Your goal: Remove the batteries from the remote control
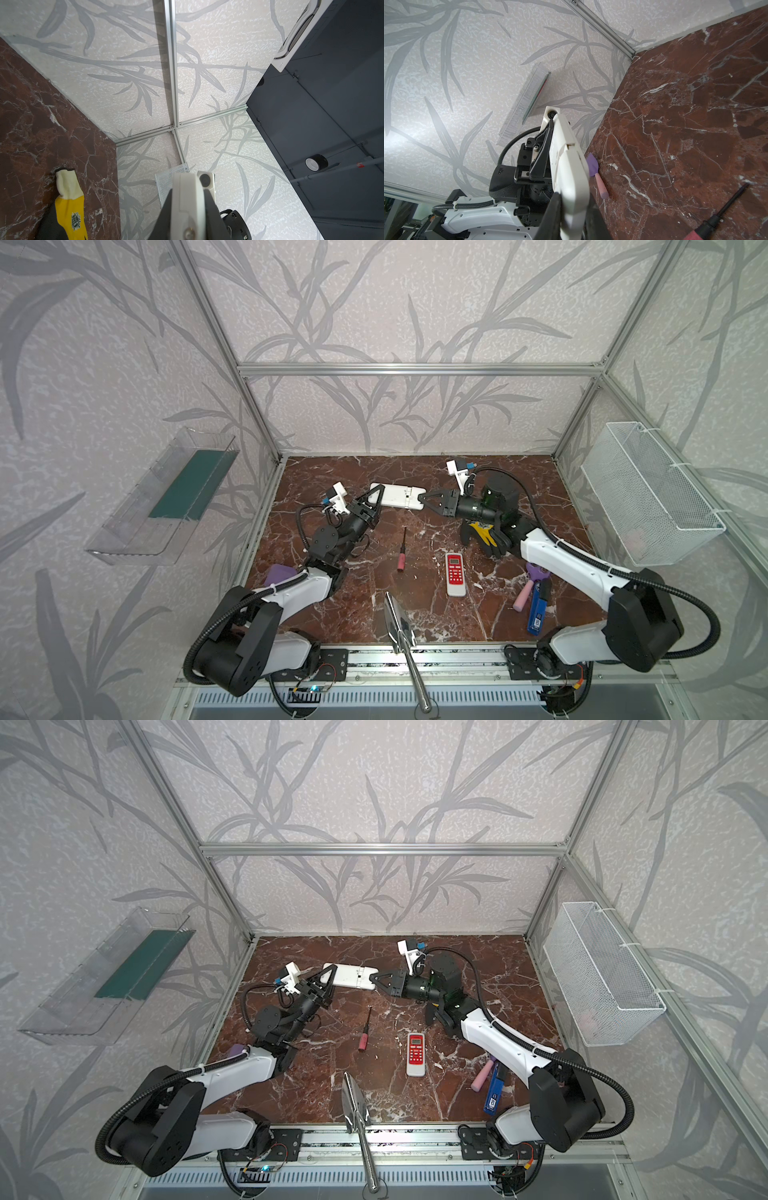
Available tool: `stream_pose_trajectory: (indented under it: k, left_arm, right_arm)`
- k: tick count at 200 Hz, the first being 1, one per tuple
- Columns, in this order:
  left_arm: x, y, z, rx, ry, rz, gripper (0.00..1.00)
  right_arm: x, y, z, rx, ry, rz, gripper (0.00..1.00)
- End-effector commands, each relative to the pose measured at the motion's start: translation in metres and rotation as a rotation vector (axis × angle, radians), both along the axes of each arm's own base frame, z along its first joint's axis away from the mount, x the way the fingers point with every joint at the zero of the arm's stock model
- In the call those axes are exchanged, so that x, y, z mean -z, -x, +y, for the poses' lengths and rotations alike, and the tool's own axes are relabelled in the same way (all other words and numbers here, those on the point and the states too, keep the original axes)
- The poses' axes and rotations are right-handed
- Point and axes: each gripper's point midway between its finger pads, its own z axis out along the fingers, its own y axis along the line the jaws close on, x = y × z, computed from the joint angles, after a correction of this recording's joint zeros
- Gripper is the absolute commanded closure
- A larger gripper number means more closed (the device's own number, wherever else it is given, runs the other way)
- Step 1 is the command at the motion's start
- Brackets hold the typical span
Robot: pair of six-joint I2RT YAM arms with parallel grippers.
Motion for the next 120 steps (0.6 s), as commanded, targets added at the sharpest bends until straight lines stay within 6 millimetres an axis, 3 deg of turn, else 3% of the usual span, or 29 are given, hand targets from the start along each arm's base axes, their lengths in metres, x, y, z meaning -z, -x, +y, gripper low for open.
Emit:
stream_pose_trajectory:
  k: [1,76,120]
  left_arm:
    - [-0.038,0.016,0.007,0.019,0.092,-0.094,1.0]
    - [-0.038,0.016,0.013,-0.016,0.098,-0.072,1.0]
    - [-0.027,0.012,0.014,-0.055,-0.007,0.005,1.0]
  right_arm:
    - [-0.016,-0.001,-0.012,0.028,-0.042,-0.05,0.85]
    - [-0.019,-0.005,-0.017,0.041,-0.081,-0.049,0.85]
    - [-0.007,-0.002,-0.022,0.068,0.067,-0.065,0.85]
